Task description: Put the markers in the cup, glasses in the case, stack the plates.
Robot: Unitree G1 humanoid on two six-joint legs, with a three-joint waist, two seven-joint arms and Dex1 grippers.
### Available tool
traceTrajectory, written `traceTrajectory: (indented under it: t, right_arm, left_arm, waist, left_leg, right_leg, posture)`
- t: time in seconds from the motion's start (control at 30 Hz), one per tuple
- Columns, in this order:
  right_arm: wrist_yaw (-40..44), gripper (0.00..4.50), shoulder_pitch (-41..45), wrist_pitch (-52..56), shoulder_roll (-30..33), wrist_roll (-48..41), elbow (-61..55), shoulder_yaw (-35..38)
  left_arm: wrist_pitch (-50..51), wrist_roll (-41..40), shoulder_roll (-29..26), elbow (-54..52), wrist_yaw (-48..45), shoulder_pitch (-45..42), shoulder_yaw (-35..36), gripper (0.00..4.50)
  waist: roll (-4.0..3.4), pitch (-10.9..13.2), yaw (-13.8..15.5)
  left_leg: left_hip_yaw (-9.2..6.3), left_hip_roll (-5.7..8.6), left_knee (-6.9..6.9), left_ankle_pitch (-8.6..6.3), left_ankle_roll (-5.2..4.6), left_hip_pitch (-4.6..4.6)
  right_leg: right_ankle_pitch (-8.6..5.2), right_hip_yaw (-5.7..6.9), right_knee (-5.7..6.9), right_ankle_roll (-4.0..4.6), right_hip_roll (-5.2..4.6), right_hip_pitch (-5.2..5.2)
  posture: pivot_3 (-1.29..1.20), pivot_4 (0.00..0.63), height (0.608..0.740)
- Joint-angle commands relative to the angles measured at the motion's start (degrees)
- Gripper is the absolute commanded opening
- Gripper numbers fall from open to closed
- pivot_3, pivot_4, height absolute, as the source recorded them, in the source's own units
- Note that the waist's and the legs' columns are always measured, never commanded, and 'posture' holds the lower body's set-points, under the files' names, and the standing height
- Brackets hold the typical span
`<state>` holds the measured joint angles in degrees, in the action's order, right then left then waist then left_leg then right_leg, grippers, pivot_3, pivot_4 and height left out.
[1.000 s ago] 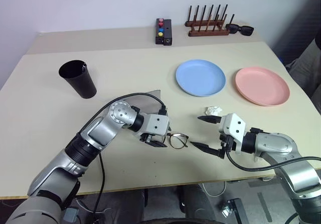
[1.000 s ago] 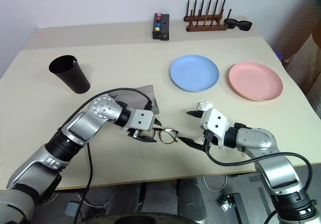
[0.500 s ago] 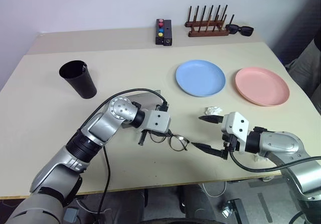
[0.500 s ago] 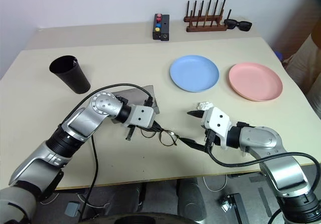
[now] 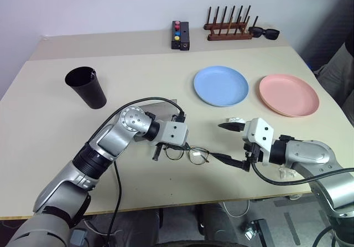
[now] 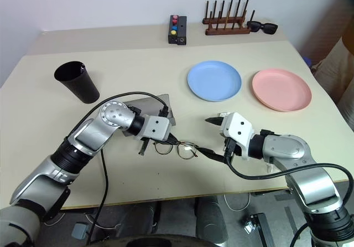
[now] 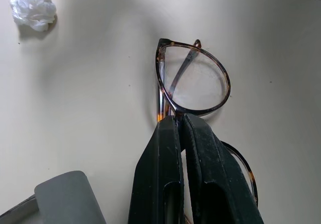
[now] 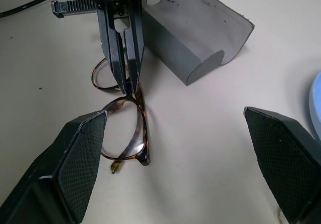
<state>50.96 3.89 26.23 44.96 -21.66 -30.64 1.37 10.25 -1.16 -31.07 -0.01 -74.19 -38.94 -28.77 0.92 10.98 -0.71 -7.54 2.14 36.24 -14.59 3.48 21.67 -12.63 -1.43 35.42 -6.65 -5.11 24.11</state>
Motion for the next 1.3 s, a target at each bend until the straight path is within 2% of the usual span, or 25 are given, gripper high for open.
traceTrajectory:
  t: [0.03,0.2,0.6,1.07,1.3]
  right_arm:
    - [-0.4,4.50,1.1,0.2,0.7,-0.8,-2.0,1.8]
    - [-0.5,4.50,1.9,-0.5,1.2,-0.3,0.1,3.4]
    - [0.9,4.50,0.8,-4.0,0.0,0.3,2.0,1.3]
    - [1.0,4.50,-0.8,-7.2,-1.1,0.8,3.0,0.2]
    - [1.1,4.50,-0.4,-7.8,-1.4,1.1,3.6,-0.2]
  left_arm:
    - [2.2,-4.5,-0.1,-2.7,-0.3,-2.2,5.4,0.12]
    - [5.1,-8.6,-1.9,-2.4,0.9,-5.5,12.7,0.12]
    - [-1.3,-0.1,-11.6,4.5,6.0,-6.0,15.1,0.12]
    - [-1.7,8.5,-10.4,3.9,10.0,-1.6,9.9,0.12]
    - [-0.4,7.7,-9.0,0.2,9.3,1.2,9.7,0.12]
  waist:
    - [0.00,0.0,0.0]
    - [0.02,0.0,0.0]
    - [0.02,0.0,-0.1]
    - [0.02,0.0,-0.1]
    - [0.02,0.0,-0.1]
  left_leg:
    - [0.00,0.00,0.00,0.00,0.00,0.00]
    - [-0.01,0.00,0.02,0.00,0.00,0.01]
    - [0.01,0.00,-0.04,-0.01,-0.01,-0.04]
    - [0.00,0.00,-0.04,-0.01,-0.01,-0.06]
    - [0.00,0.00,-0.02,-0.01,-0.01,-0.04]
  right_leg:
    - [0.00,0.00,0.00,0.00,0.00,0.00]
    - [0.00,0.01,0.00,-0.01,0.00,0.00]
    - [0.01,0.00,0.02,-0.03,0.00,0.00]
    - [0.03,0.00,0.05,-0.01,0.00,-0.01]
    - [0.04,0.00,0.04,0.00,0.00,-0.01]
  posture:
    - [0.00,0.150,0.732]
    - [0.00,0.150,0.732]
    - [0.00,0.150,0.732]
    - [0.00,0.150,0.732]
    - [0.00,0.150,0.732]
